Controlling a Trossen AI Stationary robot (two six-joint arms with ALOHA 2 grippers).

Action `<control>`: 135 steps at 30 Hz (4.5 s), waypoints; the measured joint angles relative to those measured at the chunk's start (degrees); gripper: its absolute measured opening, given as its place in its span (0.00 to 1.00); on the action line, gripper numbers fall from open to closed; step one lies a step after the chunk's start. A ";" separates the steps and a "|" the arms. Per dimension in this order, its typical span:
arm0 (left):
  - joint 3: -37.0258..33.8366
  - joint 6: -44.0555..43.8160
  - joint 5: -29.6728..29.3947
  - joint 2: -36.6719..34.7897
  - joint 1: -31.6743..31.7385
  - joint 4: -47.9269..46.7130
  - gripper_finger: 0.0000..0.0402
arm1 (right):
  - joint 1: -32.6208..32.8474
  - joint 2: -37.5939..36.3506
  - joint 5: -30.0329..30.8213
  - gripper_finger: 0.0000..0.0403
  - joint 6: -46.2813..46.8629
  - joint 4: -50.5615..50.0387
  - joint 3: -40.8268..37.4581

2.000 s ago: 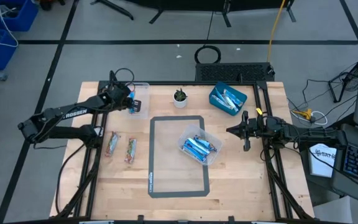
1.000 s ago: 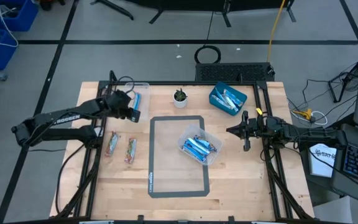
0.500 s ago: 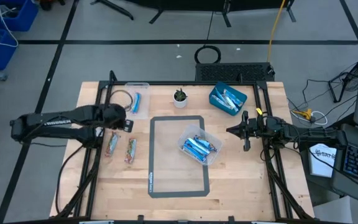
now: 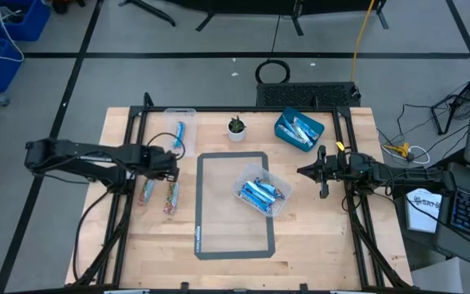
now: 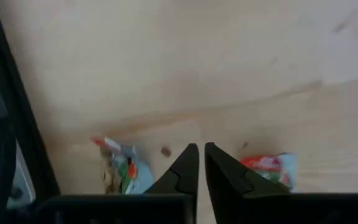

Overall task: Pick and place Granola Bars by type
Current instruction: Put the snack into the left bin

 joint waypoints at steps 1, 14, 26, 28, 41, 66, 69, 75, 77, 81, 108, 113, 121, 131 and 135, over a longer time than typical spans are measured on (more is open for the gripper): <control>0.00 -0.37 0.83 1.25 0.00 -0.12 0.10 | -0.01 0.00 0.00 0.00 0.00 0.00 -0.01; 0.00 0.19 2.90 8.84 1.61 -0.18 0.24 | -0.01 0.00 0.00 0.00 0.00 0.00 0.01; 1.89 4.90 2.82 8.81 6.28 -0.05 0.25 | 0.01 0.00 0.00 0.00 0.00 0.00 -0.01; 4.05 6.59 2.12 8.81 7.25 0.11 0.25 | 0.01 0.00 -0.02 0.00 0.00 0.00 0.01; 12.37 2.04 1.21 12.82 5.86 -14.25 0.25 | 0.00 0.02 -0.01 0.00 0.00 0.00 0.01; 12.37 -6.54 3.39 23.52 1.30 -20.24 0.25 | -0.01 0.02 0.00 0.00 0.00 0.00 -0.01; 12.37 -6.71 3.38 23.52 0.83 -18.90 0.25 | -0.01 0.02 0.00 0.00 0.00 0.00 -0.01; 12.35 -7.13 3.37 23.52 0.68 -19.06 0.25 | -0.01 0.02 0.00 0.00 0.00 0.00 0.00; 12.35 -7.17 3.34 23.52 0.68 -18.88 0.25 | -0.01 0.02 -0.01 0.00 0.00 0.00 0.01; 12.23 -7.18 2.94 23.52 0.68 -18.15 0.25 | -0.01 0.02 0.00 0.00 0.00 0.00 0.01; 8.07 -7.99 3.88 23.59 0.68 -13.14 0.25 | 0.01 0.02 0.00 0.00 0.01 0.00 0.01; 8.07 -8.07 3.36 23.59 0.68 -13.11 0.25 | -0.01 0.02 0.00 0.00 0.00 0.00 -0.01; 7.43 -8.00 3.59 25.21 -0.07 -12.68 0.25 | 0.01 0.02 -0.02 0.00 0.00 0.00 -0.01; 7.48 -7.94 3.90 29.20 -0.94 -12.70 0.25 | 0.00 0.00 0.00 0.00 0.00 0.00 0.00; 7.52 -7.60 3.94 29.96 -0.94 -12.70 0.25 | 0.00 0.00 -0.01 0.00 0.00 0.00 0.01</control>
